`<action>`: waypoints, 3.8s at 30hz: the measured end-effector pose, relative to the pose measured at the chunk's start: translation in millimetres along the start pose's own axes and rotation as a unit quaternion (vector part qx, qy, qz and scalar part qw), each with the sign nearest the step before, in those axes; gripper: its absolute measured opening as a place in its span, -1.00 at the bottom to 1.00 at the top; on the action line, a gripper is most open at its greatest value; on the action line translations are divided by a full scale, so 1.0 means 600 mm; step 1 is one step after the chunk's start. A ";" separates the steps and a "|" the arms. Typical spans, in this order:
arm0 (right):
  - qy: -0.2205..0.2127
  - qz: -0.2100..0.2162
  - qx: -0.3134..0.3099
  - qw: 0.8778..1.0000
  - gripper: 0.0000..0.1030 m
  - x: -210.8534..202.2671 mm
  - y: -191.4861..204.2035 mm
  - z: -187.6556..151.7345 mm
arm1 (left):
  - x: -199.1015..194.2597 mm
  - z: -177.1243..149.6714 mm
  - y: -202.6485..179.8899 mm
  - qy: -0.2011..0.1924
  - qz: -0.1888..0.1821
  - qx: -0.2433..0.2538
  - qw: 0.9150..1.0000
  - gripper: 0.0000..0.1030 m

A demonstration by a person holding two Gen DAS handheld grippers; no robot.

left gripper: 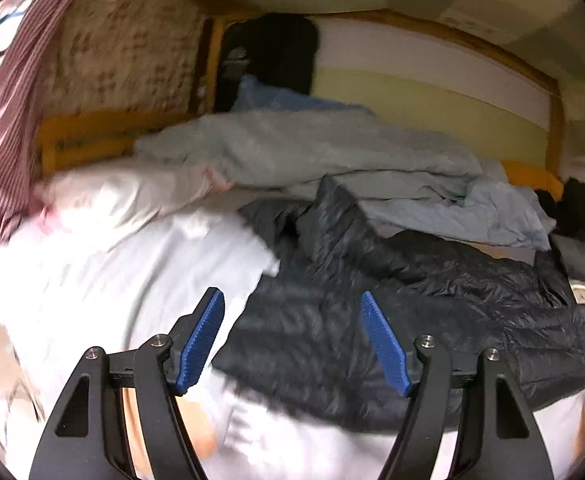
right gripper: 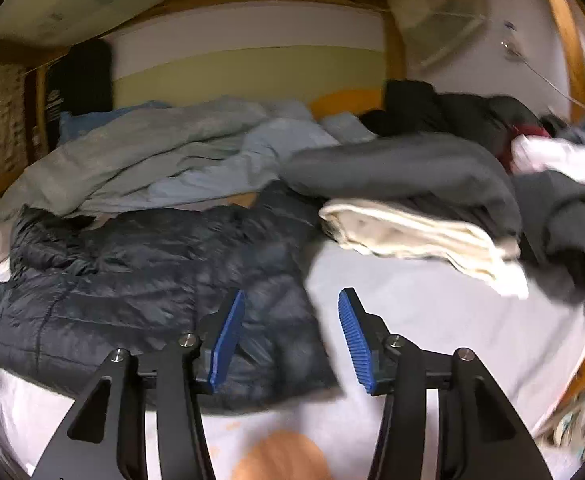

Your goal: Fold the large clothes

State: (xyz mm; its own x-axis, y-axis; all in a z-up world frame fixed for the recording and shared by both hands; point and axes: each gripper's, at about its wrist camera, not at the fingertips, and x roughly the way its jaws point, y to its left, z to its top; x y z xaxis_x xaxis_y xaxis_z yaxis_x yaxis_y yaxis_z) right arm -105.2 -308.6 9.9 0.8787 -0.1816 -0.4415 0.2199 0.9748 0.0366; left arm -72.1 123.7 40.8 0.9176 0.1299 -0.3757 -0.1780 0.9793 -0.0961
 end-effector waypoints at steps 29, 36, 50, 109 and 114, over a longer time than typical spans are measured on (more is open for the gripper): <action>0.191 0.090 0.056 0.976 -0.98 0.387 -0.052 0.196 | 0.215 -0.051 -0.317 0.092 -0.152 0.162 0.971 0.41; 0.191 0.049 0.076 0.977 -0.38 0.371 -0.072 0.196 | 0.224 -0.053 -0.306 0.103 -0.160 0.142 0.971 0.44; 0.204 0.159 0.094 0.961 -0.93 0.415 -0.108 0.154 | 0.233 -0.059 -0.309 0.118 -0.155 0.144 0.970 0.48; 0.165 0.172 -0.067 0.969 0.10 0.222 0.055 0.067 | 0.178 0.043 -0.342 0.117 -0.172 0.019 0.978 -0.09; 0.221 0.134 -0.001 0.966 -0.08 0.269 0.013 0.050 | 0.141 -0.013 -0.299 0.136 -0.166 0.040 0.976 0.28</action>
State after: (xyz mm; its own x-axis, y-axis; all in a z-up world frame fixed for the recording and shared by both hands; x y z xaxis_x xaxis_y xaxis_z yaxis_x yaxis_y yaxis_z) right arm 51.2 -334.2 -34.2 0.6369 0.1509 -0.7561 0.0081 0.9793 0.2023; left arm 34.5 -42.4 19.1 0.7899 -0.2319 -0.5677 0.1518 0.9709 -0.1854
